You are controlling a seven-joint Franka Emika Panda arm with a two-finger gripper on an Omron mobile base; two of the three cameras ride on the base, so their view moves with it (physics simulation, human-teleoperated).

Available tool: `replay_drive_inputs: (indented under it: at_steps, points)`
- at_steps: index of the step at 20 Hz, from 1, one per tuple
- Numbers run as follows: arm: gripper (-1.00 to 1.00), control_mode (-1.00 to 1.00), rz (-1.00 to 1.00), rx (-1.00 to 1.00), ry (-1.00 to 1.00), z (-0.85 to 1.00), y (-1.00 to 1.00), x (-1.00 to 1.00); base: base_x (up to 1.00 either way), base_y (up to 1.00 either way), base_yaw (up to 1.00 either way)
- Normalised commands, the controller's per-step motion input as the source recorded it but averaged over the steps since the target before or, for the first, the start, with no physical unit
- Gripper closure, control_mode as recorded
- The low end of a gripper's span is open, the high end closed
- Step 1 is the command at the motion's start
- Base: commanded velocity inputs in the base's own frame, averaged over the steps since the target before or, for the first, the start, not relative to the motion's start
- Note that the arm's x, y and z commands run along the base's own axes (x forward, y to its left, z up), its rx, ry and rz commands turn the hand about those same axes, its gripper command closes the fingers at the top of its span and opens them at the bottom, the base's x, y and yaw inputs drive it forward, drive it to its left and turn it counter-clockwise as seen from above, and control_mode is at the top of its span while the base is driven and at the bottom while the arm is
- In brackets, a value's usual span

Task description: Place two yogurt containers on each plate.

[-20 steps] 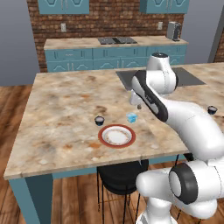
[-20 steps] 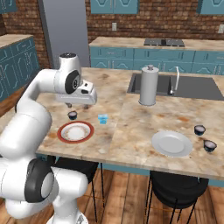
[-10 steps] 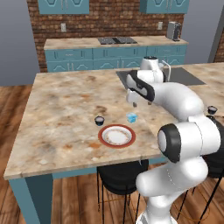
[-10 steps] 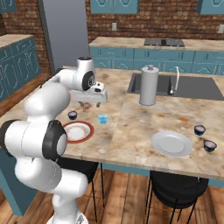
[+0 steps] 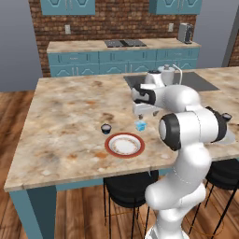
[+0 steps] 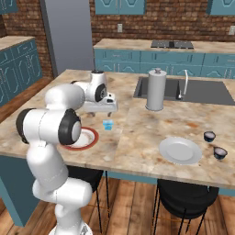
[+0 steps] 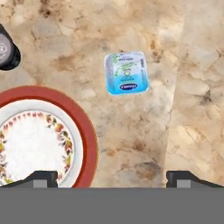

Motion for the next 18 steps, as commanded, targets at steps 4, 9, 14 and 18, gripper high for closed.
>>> replay_drive_inputs:
  at_steps: [4,9,14,18]
  points:
    - [-1.0,-1.0,0.05,0.0,0.01,-0.48,-0.01,0.32,0.0,0.0,0.0]
    - [-1.0,-1.0,0.01,0.0,0.02,-0.37,-0.05,0.38,0.0,0.0,0.0]
    - [-1.0,-1.0,0.0,0.0,0.06,-0.2,-0.01,0.37,0.0,0.0,0.0]
    - [-1.0,-1.0,0.01,0.0,0.03,-0.32,0.0,0.25,0.0,0.0,0.0]
